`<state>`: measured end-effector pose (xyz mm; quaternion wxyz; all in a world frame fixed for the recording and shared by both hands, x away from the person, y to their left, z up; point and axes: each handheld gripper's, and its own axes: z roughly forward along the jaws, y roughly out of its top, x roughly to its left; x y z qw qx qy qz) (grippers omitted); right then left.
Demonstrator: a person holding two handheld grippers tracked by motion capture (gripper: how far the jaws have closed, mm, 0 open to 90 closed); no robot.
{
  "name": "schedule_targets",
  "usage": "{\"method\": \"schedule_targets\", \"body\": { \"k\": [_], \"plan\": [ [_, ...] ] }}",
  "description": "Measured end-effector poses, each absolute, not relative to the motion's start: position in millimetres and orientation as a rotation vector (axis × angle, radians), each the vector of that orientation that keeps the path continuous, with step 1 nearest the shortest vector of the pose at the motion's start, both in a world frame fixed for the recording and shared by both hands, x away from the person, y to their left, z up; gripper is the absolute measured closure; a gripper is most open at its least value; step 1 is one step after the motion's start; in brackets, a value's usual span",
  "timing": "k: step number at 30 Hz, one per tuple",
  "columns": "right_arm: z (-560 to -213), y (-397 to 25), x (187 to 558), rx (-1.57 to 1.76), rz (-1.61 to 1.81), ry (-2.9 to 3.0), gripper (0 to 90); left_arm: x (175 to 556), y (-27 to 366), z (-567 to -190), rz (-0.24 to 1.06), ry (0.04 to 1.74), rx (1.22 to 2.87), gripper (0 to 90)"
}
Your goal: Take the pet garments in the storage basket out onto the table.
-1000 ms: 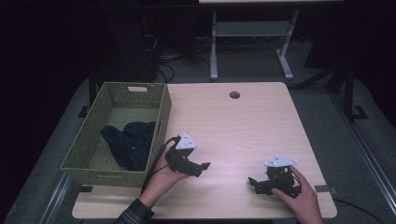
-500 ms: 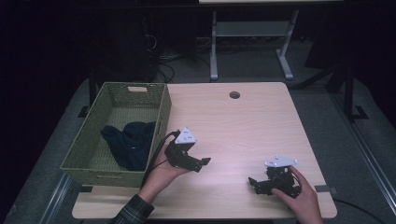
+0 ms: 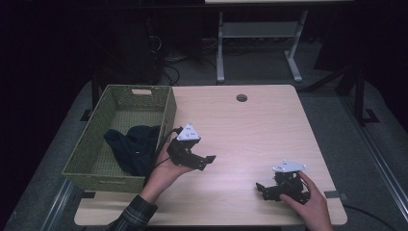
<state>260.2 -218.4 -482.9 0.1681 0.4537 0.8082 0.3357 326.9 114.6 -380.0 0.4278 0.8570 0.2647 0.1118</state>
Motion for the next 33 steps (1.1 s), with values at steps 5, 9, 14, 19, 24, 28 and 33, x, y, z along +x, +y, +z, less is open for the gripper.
{"method": "schedule_targets", "body": {
  "k": [5, 9, 14, 19, 24, 28, 33],
  "plan": [
    [-482.8, -218.3, 260.2, 1.291, 0.953, 2.3, 0.0, 330.6, 116.3, -371.6, 0.293, 0.664, 2.122, 13.9],
    [-482.8, -218.3, 260.4, 1.288, 0.953, 2.3, 0.0, 334.2, 117.9, -367.8, 0.305, 0.673, 2.113, 13.9],
    [-482.8, -218.2, 260.4, 1.287, 0.954, 2.301, 0.0, 338.3, 123.7, -362.7, 0.322, 0.677, 2.104, 13.9],
    [-482.8, -218.2, 260.4, 1.288, 0.954, 2.3, 0.0, 341.3, 134.4, -359.3, 0.329, 0.687, 2.086, 14.1],
    [-482.8, -218.2, 260.4, 1.288, 0.954, 2.301, 0.0, 343.7, 144.8, -354.6, 0.349, 0.703, 2.074, 14.1],
    [-482.8, -218.2, 260.4, 1.288, 0.954, 2.3, 0.0, 345.5, 155.3, -350.7, 0.355, 0.724, 2.052, 14.1],
    [-482.8, -218.2, 260.4, 1.288, 0.954, 2.3, 0.0, 347.7, 168.0, -347.7, 0.367, 0.74, 2.029, 14.1]
  ]
}}
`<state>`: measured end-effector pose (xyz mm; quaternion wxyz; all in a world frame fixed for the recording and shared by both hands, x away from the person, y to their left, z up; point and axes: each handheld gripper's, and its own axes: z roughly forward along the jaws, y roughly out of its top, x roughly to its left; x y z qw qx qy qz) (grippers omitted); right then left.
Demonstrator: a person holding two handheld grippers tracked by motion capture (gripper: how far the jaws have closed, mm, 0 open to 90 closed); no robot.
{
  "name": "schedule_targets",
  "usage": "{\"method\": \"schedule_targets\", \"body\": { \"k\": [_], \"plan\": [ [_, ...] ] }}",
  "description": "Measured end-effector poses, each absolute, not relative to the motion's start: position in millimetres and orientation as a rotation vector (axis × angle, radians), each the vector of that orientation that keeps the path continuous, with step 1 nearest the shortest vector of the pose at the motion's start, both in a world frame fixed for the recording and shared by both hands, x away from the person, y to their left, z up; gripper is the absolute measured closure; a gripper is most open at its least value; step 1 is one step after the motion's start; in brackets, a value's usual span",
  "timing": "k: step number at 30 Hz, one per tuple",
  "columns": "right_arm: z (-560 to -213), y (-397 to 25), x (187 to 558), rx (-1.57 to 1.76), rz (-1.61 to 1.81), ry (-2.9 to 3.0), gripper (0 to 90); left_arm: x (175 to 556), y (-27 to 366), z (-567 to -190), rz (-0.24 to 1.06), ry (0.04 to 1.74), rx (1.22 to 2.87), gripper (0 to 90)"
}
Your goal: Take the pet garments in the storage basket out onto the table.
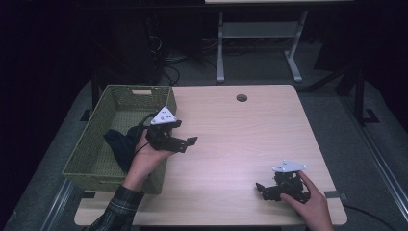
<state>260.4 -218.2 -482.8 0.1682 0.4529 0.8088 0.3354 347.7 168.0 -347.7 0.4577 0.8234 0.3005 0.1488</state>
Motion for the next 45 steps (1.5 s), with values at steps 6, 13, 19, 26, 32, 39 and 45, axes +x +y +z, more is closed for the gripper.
{"method": "schedule_targets", "body": {
  "k": [6, 13, 19, 26, 32, 39, 45],
  "plan": [
    [-482.8, -218.2, 260.4, 1.288, 0.954, 2.3, 0.0, 349.3, 179.7, -345.9, 0.378, 0.759, 2.027, 14.1],
    [-482.8, -218.2, 260.4, 1.288, 0.954, 2.3, 0.0, 350.5, 193.3, -343.2, 0.39, 0.788, 2.01, 14.1],
    [-482.8, -218.2, 260.4, 1.288, 0.954, 2.3, 0.0, 350.8, 203.2, -340.5, 0.401, 0.803, 2.006, 14.1],
    [-482.8, -218.2, 260.4, 1.288, 0.953, 2.301, 0.0, 350.9, 220.5, -336.3, 0.426, 0.834, 1.981, 14.1],
    [-482.7, -218.5, 260.6, 1.283, 0.952, 2.301, 0.0, 350.3, 234.6, -332.2, 0.444, 0.855, 1.965, 14.1],
    [-482.9, -218.4, 260.6, 1.282, 0.954, 2.3, 0.0, 349.8, 248.1, -330.5, 0.462, 0.884, 1.954, 14.1],
    [-482.9, -218.4, 260.6, 1.283, 0.954, 2.3, 0.0, 350.5, 260.6, -331.8, 0.473, 0.912, 1.956, 14.1]
  ]
}}
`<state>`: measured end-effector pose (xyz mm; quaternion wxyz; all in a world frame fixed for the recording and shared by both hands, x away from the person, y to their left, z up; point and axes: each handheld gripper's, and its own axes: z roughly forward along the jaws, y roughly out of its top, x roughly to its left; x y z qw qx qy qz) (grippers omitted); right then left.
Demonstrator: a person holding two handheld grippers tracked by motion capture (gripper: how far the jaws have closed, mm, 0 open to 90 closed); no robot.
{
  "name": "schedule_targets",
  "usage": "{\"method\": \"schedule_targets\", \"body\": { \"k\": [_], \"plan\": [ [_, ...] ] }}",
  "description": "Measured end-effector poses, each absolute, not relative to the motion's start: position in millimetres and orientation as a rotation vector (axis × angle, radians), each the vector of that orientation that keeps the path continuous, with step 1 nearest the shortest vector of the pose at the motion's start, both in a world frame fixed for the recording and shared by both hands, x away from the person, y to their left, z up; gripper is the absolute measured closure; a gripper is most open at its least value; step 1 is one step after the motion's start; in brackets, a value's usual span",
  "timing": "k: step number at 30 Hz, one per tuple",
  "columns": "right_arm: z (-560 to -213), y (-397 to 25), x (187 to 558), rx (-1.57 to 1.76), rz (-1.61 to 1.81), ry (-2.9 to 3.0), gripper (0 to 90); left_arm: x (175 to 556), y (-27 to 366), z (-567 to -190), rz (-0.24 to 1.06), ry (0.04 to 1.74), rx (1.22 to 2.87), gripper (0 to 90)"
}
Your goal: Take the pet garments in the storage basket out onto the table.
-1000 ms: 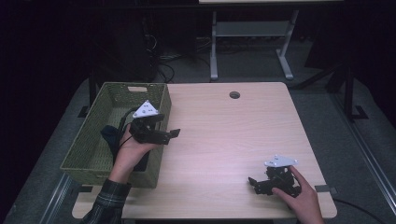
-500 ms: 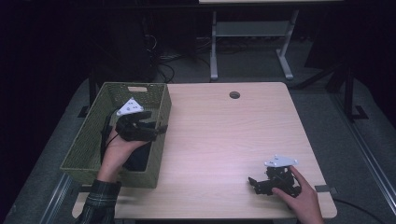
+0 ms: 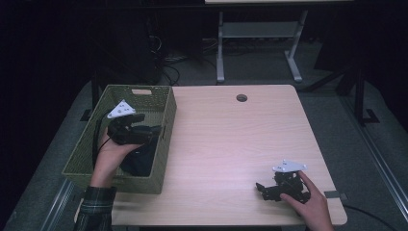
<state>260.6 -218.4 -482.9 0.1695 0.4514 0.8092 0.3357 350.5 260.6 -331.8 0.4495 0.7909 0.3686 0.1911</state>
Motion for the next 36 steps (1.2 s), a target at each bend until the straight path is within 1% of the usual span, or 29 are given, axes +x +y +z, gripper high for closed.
{"method": "schedule_targets", "body": {
  "k": [11, 20, 28, 36],
  "plan": [
    [-482.9, -218.5, 260.7, 1.28, 0.954, 2.299, 0.0, 354.4, 283.4, -341.4, 0.483, 0.972, 1.969, 14.1],
    [-482.9, -218.4, 260.6, 1.283, 0.954, 2.3, 0.0, 357.8, 300.4, -351.0, 0.478, 1.014, 2.011, 14.1],
    [-482.8, -218.4, 260.6, 1.283, 0.954, 2.3, 0.0, 360.7, 300.3, -362.2, 0.429, 1.02, 2.094, 14.0],
    [-482.8, -218.4, 260.6, 1.284, 0.954, 2.301, 0.0, 364.4, 298.0, -375.6, 0.35, 1.033, 2.168, 13.9]
  ]
}}
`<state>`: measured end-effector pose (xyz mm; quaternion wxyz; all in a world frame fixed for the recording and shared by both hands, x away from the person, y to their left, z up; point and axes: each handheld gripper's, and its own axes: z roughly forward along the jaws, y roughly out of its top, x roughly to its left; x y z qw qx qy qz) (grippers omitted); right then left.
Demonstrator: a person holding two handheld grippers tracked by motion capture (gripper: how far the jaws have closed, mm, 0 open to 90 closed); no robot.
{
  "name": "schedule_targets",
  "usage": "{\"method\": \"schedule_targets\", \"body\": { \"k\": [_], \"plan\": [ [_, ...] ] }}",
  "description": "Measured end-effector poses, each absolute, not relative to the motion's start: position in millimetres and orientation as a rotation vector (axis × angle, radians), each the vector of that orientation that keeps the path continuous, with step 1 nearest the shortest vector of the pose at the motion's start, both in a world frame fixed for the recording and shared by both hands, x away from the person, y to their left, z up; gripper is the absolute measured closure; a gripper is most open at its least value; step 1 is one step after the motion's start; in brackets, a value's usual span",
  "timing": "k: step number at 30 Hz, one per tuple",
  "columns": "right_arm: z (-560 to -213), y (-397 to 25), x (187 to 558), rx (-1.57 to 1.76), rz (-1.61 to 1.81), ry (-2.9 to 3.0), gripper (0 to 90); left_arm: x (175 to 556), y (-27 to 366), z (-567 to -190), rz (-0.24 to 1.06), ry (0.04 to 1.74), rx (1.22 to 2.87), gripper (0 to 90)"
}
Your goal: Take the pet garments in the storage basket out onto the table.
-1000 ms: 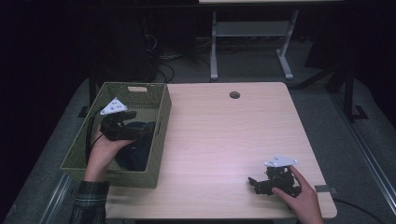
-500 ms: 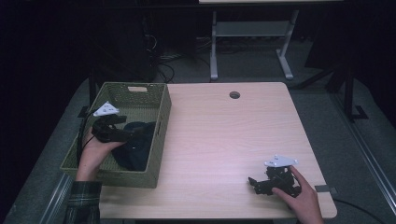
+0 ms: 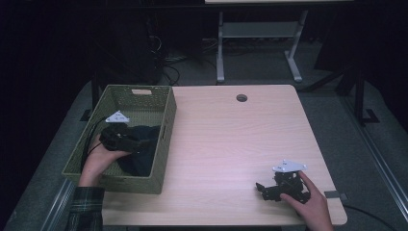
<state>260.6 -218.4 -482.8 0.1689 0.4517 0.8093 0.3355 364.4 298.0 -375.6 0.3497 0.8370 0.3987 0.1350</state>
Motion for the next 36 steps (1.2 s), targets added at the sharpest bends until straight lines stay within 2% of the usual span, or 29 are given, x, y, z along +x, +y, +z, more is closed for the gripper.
{"method": "schedule_targets", "body": {
  "k": [16, 36],
  "plan": [
    [-482.8, -218.4, 260.6, 1.284, 0.954, 2.301, 0.0, 371.2, 291.7, -400.1, 0.206, 1.052, 2.269, 13.0],
    [-482.8, -218.3, 260.4, 1.286, 0.955, 2.3, 0.0, 376.4, 282.7, -420.3, 0.149, 1.081, 2.438, 13.8]
  ]
}}
